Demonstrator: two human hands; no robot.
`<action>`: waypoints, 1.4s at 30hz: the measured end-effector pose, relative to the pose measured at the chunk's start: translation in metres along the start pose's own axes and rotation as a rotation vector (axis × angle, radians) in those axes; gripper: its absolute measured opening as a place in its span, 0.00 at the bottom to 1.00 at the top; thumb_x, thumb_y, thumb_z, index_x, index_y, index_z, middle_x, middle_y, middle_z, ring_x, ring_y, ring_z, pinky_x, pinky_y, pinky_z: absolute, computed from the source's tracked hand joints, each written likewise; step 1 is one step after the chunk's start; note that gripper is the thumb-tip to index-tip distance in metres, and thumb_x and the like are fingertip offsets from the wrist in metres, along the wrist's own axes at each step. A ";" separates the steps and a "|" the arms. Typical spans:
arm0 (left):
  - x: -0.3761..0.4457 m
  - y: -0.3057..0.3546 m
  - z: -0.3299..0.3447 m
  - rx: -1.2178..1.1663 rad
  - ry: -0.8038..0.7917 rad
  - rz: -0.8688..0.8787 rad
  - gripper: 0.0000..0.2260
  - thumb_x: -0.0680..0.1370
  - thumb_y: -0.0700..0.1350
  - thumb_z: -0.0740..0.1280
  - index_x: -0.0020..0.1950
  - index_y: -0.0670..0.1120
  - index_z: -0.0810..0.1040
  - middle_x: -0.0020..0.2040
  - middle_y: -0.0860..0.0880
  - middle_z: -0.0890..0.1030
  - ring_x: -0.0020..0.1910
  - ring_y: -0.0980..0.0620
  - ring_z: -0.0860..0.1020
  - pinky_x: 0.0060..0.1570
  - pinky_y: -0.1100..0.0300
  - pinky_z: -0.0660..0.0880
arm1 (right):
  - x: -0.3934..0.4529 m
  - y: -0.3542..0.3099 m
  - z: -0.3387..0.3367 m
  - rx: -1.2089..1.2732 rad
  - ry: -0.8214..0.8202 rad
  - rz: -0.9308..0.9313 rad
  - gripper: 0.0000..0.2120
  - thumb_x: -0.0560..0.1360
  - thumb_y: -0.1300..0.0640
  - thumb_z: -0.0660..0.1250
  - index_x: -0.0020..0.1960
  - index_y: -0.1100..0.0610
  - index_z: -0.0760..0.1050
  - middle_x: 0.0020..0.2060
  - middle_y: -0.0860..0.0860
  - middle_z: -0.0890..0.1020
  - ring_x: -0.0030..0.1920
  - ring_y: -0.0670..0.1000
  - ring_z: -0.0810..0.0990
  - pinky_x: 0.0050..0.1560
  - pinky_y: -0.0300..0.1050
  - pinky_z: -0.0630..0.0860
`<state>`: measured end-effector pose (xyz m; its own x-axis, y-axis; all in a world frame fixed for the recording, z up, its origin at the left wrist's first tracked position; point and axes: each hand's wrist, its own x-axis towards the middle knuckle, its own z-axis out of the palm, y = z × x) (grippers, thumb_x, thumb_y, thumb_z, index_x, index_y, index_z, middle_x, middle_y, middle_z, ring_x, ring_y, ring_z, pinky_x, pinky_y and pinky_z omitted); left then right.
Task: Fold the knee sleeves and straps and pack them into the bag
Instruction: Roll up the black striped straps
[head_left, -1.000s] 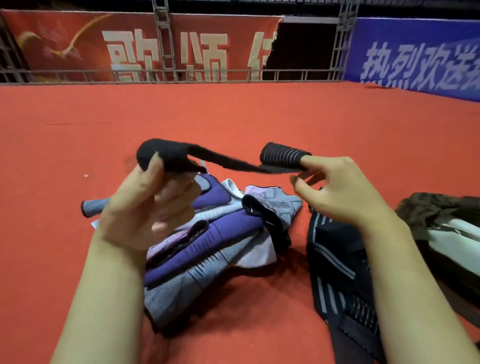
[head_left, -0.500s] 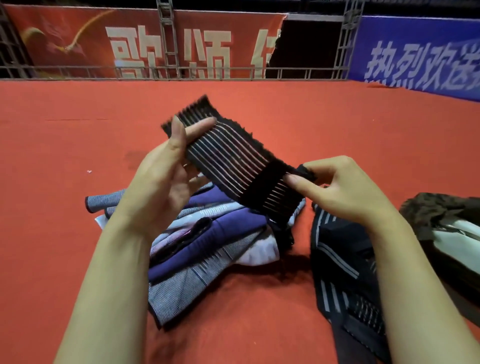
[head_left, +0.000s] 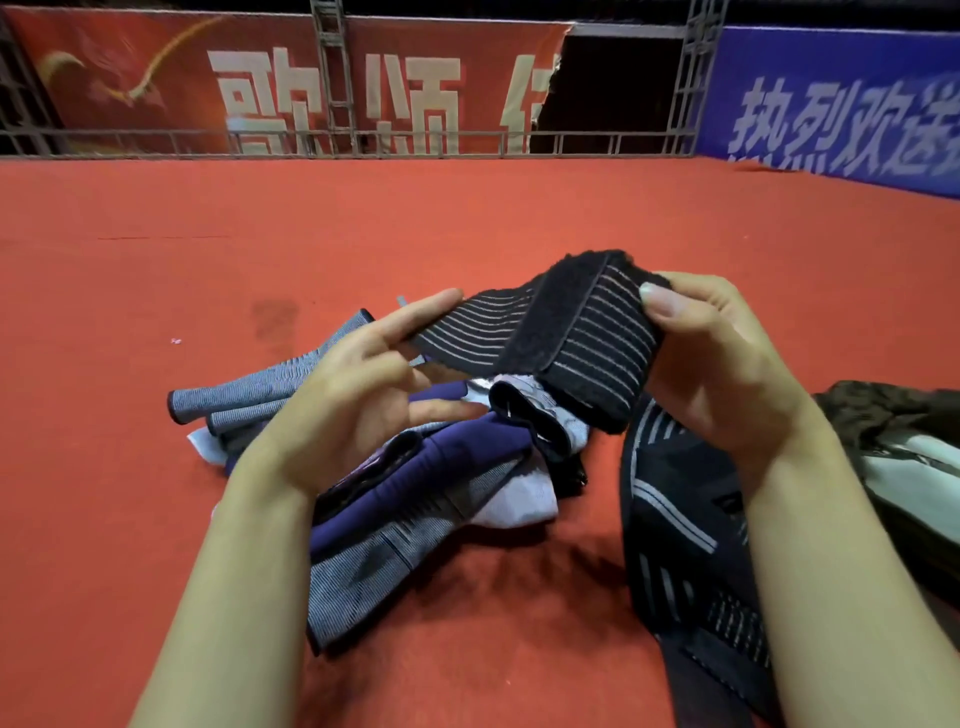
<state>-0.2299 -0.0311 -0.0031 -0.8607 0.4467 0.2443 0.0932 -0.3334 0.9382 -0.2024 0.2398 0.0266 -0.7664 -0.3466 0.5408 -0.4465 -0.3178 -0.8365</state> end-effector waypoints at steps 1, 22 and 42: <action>-0.001 -0.002 0.002 0.050 -0.006 0.018 0.29 0.75 0.28 0.58 0.75 0.44 0.72 0.63 0.42 0.84 0.58 0.38 0.84 0.49 0.48 0.83 | 0.000 -0.001 0.002 0.043 0.011 -0.002 0.12 0.76 0.55 0.67 0.51 0.61 0.86 0.43 0.52 0.85 0.45 0.50 0.83 0.49 0.45 0.81; 0.005 -0.016 0.025 0.652 0.020 -0.111 0.21 0.79 0.57 0.66 0.57 0.41 0.86 0.56 0.48 0.87 0.59 0.56 0.83 0.57 0.57 0.82 | 0.013 0.001 0.024 -0.032 0.235 -0.078 0.13 0.74 0.48 0.70 0.53 0.53 0.86 0.54 0.56 0.85 0.22 0.43 0.70 0.23 0.34 0.66; 0.002 0.010 0.032 0.061 0.205 0.079 0.11 0.76 0.49 0.67 0.49 0.47 0.88 0.37 0.49 0.84 0.22 0.58 0.72 0.27 0.64 0.76 | 0.010 0.031 -0.004 -1.294 0.131 -0.038 0.24 0.79 0.30 0.56 0.40 0.49 0.73 0.38 0.46 0.78 0.46 0.53 0.76 0.49 0.57 0.76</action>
<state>-0.2142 -0.0069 0.0147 -0.9325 0.2411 0.2690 0.1895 -0.3073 0.9326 -0.2252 0.2302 0.0058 -0.7500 -0.2444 0.6147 -0.5309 0.7767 -0.3389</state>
